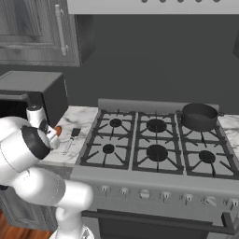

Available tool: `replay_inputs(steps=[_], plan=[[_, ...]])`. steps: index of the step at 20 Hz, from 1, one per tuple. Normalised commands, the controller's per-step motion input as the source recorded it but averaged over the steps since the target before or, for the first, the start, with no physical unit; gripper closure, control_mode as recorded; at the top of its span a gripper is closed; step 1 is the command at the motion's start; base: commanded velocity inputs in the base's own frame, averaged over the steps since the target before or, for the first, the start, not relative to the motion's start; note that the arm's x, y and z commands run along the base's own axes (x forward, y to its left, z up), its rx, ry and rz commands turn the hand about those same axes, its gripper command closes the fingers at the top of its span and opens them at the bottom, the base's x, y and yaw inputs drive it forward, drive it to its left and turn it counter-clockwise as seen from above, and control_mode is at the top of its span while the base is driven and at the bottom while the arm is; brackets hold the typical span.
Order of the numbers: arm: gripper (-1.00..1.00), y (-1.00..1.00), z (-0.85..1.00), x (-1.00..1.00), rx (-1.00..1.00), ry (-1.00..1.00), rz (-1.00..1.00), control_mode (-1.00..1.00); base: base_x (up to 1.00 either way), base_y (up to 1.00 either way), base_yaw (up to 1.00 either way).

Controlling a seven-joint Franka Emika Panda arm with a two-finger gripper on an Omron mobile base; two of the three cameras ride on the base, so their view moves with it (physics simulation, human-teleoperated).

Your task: Put the bell pepper and sweet potato in the pot. Retrieve the spatula and lightly stir the vegetables in the pot.

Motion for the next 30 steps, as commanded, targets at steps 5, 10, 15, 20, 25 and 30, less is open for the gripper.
replay_inputs(steps=[5,10,15,20,25,30], plan=[[-1.0,0.03,-0.01,0.09,0.0,0.0,0.0,-1.0,0.0,0.0,0.0],[-1.0,0.0,-0.09,-0.07,0.0,0.0,0.0,-1.0,0.0,0.0,0.0],[-1.0,0.03,-0.19,-0.06,0.0,0.0,0.0,-1.0,0.0,0.0,0.0],[-1.0,0.19,-0.25,0.0,0.0,0.0,0.0,-1.0,0.0,0.0,0.0],[-1.0,0.04,-0.12,0.0,0.0,0.0,0.0,-1.0,0.0,0.0,0.0],[1.0,0.0,0.0,0.0,0.0,0.0,0.0,-1.0,0.0,0.0,0.0]])
